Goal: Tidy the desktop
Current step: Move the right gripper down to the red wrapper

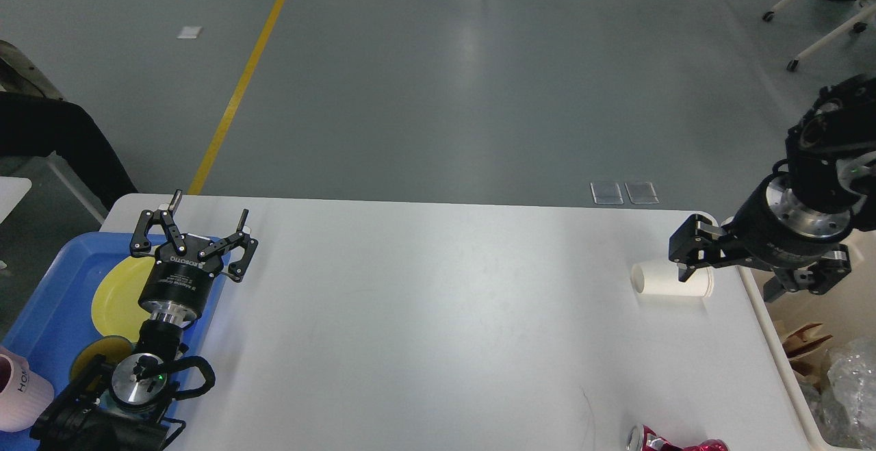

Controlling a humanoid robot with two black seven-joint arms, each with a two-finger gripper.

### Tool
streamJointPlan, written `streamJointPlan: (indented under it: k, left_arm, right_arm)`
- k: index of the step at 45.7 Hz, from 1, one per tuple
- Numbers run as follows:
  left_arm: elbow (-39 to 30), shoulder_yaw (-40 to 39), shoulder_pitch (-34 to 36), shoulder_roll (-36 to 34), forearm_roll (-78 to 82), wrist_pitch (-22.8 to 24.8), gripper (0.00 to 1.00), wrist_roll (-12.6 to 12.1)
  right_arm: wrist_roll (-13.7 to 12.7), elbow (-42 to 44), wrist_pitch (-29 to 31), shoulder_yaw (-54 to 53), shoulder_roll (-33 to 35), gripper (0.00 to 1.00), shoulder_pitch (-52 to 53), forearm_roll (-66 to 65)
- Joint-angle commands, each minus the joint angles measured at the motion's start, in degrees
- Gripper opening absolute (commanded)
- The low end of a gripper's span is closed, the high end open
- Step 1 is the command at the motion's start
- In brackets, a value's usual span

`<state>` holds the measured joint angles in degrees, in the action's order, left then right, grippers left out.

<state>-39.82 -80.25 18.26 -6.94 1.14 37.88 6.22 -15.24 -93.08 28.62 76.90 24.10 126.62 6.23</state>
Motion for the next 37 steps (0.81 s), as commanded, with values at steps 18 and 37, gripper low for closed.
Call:
streamJointPlan:
  k: [18, 37]
  left_arm:
    - [0.0, 0.0, -0.1, 0.0, 0.0, 0.0, 0.97, 0.0]
    - [0.0, 0.0, 0.0, 0.0, 0.0, 0.0, 0.97, 0.0]
  right_arm:
    - [-2.5, -0.1, -0.7, -2.7, 27.3, 0.94, -16.2, 6.0]
    - [-2.3, -0.3, -14.2, -15.3, 24.4, 0.77, -33.9, 37.3]
